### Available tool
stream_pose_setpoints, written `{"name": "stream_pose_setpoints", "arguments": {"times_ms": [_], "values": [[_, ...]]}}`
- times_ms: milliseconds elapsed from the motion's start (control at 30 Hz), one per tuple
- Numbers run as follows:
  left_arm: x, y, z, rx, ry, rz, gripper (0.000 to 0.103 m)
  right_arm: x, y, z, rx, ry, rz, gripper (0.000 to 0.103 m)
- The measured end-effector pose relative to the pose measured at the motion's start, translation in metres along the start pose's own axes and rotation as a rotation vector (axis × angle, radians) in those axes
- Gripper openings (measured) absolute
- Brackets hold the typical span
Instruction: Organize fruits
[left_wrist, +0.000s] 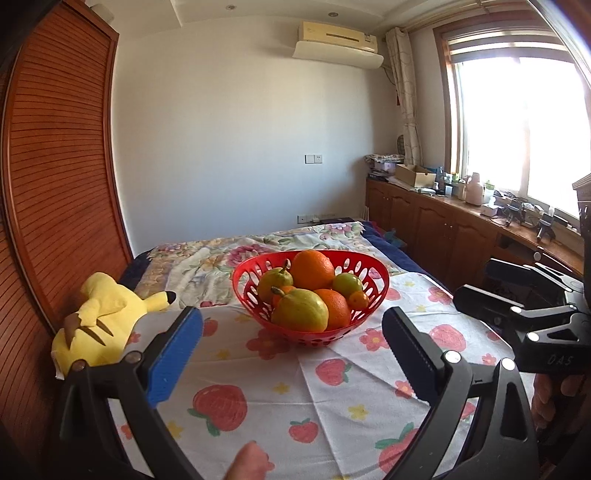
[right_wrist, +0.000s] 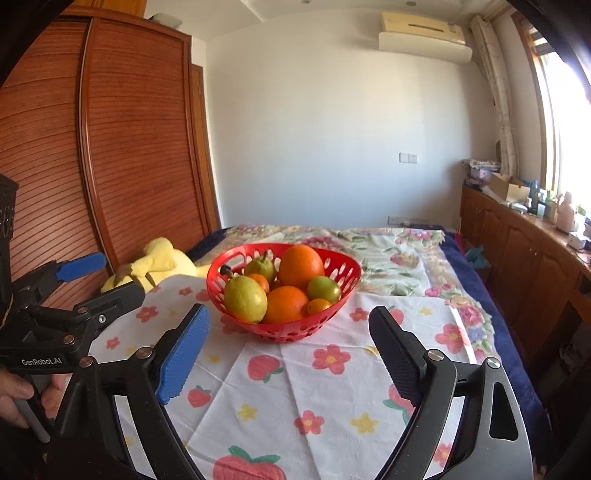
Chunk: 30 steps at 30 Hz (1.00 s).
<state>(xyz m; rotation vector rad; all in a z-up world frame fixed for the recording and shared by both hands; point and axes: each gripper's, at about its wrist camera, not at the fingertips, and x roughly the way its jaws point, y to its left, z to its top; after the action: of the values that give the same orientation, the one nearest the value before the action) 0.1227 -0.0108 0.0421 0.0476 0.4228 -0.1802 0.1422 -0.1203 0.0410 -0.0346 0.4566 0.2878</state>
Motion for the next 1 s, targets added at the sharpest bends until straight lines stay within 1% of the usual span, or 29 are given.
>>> {"name": "stream_pose_setpoints", "arguments": {"times_ms": [133, 300, 500, 700, 1000], "values": [[-0.016, 0.004, -0.003, -0.025, -0.014, -0.008, 0.098, -0.016, 0.005, 0.000, 0.002, -0.017, -0.015, 0.092], [-0.039, 0.001, -0.005, -0.013, -0.036, 0.022, 0.098, -0.035, 0.013, -0.003, 0.001, -0.050, -0.047, 0.094], [-0.058, -0.002, -0.010, -0.007, -0.043, 0.041, 0.098, -0.052, 0.019, -0.008, 0.006, -0.066, -0.066, 0.094], [-0.070, -0.002, -0.020, -0.007, -0.036, 0.059, 0.098, -0.064, 0.019, -0.014, 0.021, -0.080, -0.076, 0.094], [-0.076, 0.004, -0.031, -0.022, -0.013, 0.069, 0.098, -0.072, 0.019, -0.023, 0.025, -0.083, -0.093, 0.094]]}}
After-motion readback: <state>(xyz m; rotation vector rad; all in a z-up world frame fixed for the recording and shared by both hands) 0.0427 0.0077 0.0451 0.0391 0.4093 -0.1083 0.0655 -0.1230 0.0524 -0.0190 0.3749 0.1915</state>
